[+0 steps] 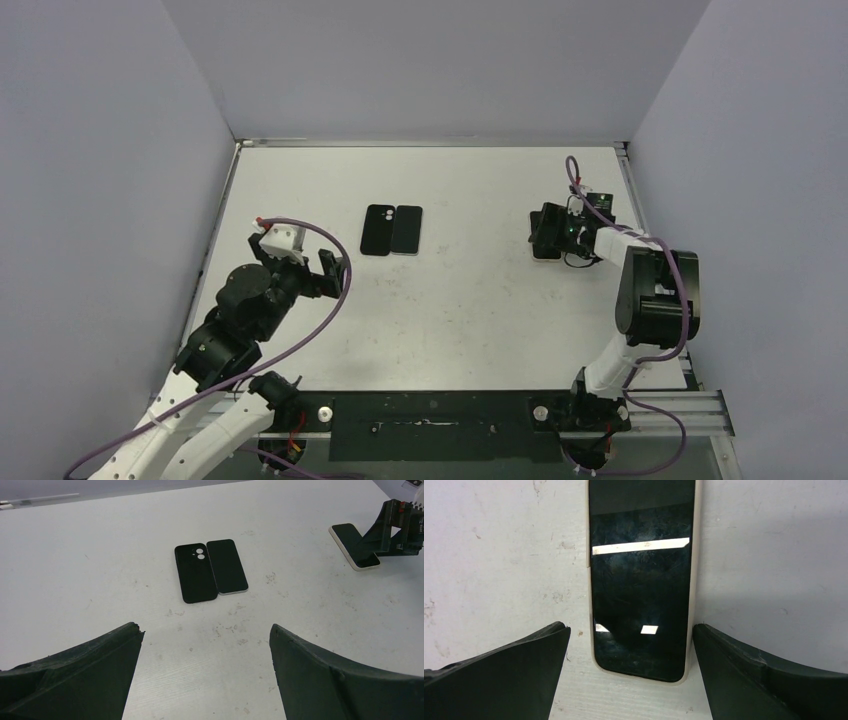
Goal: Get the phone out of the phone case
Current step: Pick up the phone at the center of the board.
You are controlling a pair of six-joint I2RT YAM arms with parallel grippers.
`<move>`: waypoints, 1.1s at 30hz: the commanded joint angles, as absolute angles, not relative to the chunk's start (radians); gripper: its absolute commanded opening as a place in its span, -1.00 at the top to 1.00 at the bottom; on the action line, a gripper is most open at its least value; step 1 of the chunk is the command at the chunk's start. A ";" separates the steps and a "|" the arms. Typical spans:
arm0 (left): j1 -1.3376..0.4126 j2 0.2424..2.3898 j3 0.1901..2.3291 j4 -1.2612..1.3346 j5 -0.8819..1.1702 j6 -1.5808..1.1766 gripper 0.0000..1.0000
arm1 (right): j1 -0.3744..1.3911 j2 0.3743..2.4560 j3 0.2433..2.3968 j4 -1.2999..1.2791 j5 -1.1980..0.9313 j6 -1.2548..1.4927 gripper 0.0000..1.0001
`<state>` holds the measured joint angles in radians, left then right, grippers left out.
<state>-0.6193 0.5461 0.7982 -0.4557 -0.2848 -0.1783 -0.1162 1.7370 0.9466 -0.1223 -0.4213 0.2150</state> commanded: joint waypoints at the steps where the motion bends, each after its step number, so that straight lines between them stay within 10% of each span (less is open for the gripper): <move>1: -0.621 0.543 0.799 -0.400 -0.301 -0.171 -0.95 | -0.055 1.710 0.933 -0.180 -0.271 0.188 -1.00; 33: -0.610 0.572 0.793 -0.391 -0.284 -0.169 -0.95 | 0.100 1.957 1.083 -0.424 -0.019 0.129 -1.00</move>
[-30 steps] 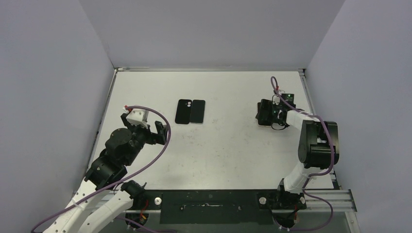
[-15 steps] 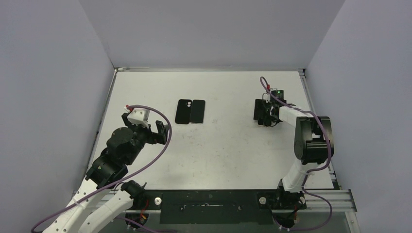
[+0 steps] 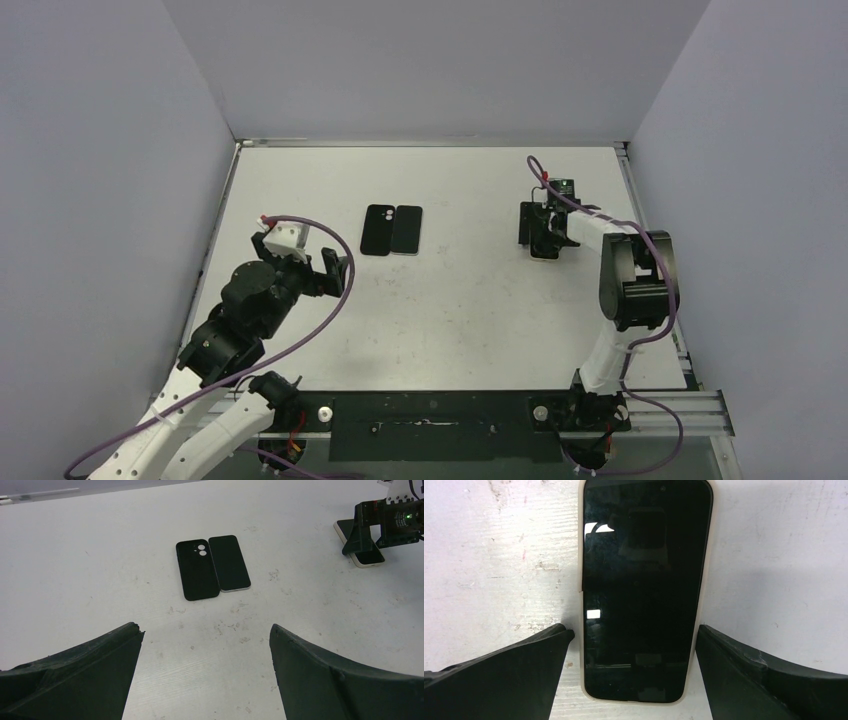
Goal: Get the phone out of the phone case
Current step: Pick up the phone at the center of the board.
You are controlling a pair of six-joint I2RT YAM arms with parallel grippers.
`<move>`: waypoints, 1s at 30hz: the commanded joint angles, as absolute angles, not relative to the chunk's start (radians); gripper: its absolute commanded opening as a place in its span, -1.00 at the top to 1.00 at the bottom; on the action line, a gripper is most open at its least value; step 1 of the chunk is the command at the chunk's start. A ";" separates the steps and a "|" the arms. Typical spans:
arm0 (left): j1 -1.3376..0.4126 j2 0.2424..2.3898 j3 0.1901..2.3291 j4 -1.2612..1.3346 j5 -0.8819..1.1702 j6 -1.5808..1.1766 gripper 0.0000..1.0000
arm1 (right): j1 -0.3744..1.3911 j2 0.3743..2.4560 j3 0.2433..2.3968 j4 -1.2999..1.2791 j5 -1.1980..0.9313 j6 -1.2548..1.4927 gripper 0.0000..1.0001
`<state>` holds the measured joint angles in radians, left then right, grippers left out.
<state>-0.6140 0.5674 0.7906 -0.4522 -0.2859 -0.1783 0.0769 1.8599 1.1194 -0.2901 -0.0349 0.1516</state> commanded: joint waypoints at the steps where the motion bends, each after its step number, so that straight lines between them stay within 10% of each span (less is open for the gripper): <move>1: -0.611 0.573 0.793 -0.392 -0.284 -0.169 -0.95 | 0.104 1.955 1.081 -0.420 -0.016 0.127 -0.98; 10: -0.602 0.600 0.791 -0.388 -0.275 -0.177 -0.95 | 0.119 1.901 1.061 -0.388 -0.013 0.151 0.35; 30: -0.557 0.722 0.710 -0.261 -0.068 -0.540 -0.95 | 0.348 1.401 0.777 -0.078 -0.061 0.249 0.99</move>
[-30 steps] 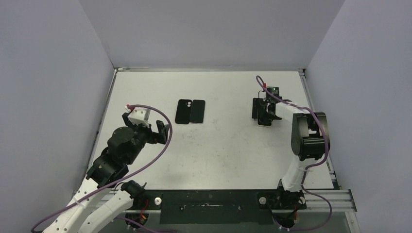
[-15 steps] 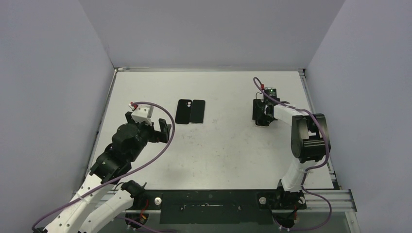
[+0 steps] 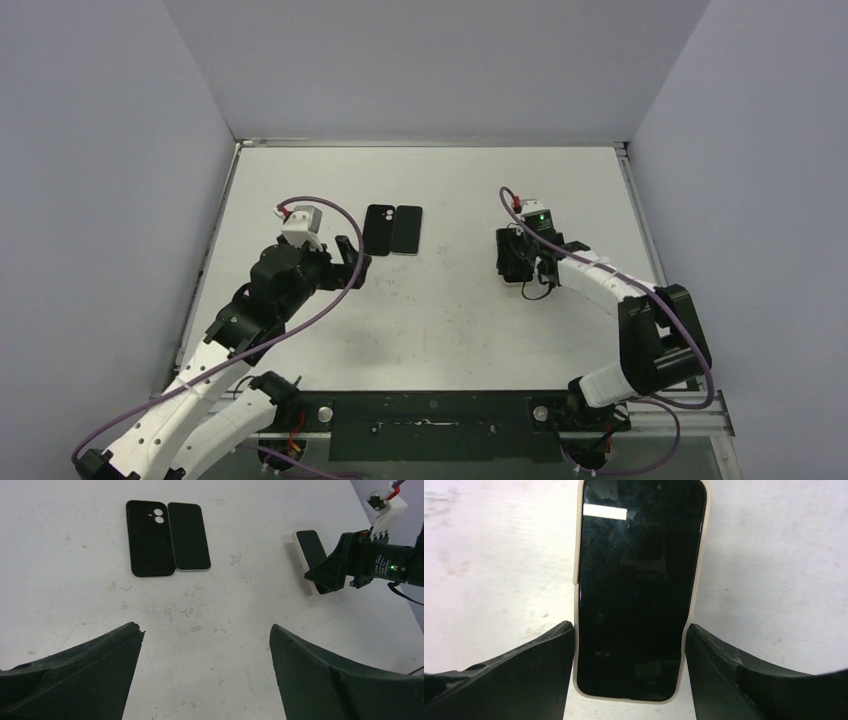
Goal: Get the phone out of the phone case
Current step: Pick up the phone at the center of the board.
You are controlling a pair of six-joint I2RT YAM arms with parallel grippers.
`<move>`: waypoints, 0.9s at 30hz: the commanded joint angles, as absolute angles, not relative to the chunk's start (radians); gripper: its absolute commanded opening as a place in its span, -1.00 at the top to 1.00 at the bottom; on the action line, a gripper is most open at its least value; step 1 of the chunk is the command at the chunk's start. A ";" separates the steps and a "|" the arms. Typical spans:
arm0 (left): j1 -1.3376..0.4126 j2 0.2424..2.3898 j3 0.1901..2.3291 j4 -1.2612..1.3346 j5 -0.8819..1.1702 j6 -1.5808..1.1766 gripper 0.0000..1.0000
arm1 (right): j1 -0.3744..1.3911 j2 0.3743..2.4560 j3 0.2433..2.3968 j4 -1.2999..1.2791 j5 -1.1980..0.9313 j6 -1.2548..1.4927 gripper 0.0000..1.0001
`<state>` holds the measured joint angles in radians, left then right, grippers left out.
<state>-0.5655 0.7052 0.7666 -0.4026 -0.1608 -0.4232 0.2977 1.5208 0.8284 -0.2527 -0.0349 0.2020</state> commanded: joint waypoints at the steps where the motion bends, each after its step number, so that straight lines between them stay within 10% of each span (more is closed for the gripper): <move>1: -0.557 0.727 0.685 -0.227 -0.049 -0.559 -0.95 | 0.361 1.376 0.756 -0.050 -0.068 0.259 1.00; 27: -0.607 1.193 0.512 0.554 0.168 -0.820 -0.67 | 0.884 1.260 0.642 0.388 0.034 0.294 1.00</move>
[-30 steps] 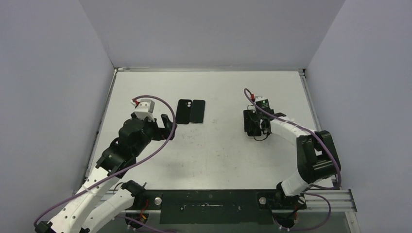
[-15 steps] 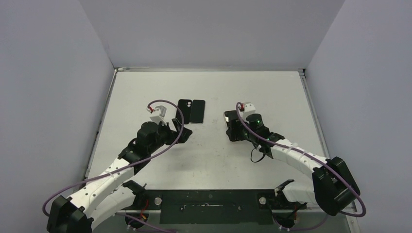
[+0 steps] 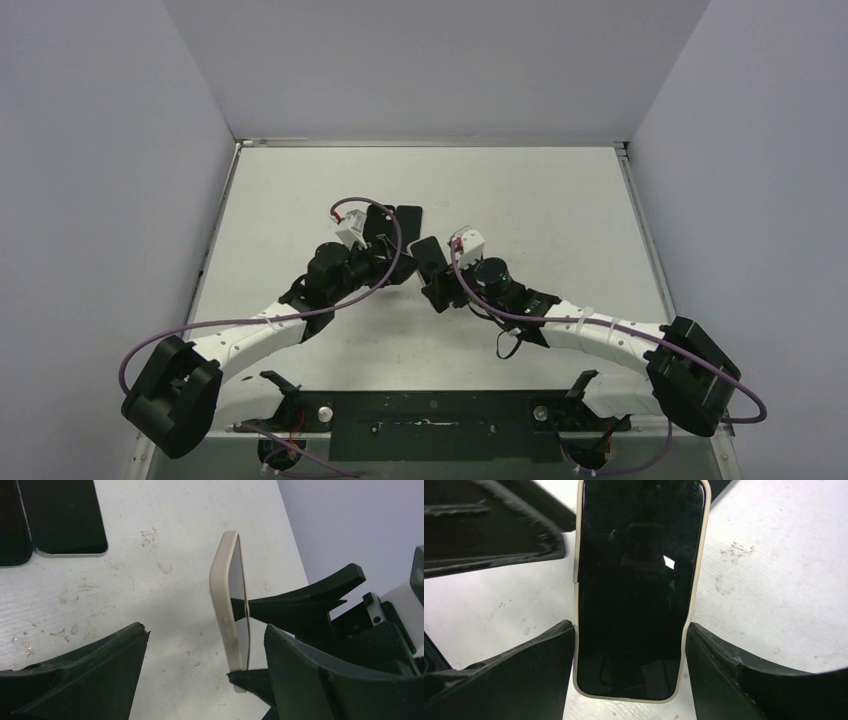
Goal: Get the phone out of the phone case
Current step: Pick up the phone at the center of the board, then remove the phone case from the phone.
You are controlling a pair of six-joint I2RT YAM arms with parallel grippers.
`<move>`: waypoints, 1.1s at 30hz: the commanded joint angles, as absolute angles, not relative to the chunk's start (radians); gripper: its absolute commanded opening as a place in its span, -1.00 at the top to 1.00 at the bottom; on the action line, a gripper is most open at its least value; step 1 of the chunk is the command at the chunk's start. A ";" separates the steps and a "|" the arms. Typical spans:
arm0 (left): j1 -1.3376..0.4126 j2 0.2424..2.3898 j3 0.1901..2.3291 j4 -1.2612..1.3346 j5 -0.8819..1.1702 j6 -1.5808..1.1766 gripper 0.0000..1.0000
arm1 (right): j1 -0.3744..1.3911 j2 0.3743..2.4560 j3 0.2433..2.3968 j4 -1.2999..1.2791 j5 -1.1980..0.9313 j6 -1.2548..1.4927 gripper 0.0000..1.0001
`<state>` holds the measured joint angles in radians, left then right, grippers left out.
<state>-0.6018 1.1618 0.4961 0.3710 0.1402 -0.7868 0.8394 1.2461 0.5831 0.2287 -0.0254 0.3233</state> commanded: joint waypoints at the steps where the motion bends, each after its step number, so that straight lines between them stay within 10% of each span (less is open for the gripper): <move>1: -0.607 1.203 0.511 0.566 0.167 -0.825 -0.65 | 0.897 1.270 0.650 0.388 0.041 0.287 1.00; 22: -0.625 1.262 0.403 0.756 0.199 -0.924 0.43 | 0.989 1.302 0.655 0.499 0.099 0.274 0.88; 33: -0.594 1.176 0.383 0.785 0.174 -1.000 1.00 | 0.968 1.164 0.495 0.683 0.084 0.284 -0.68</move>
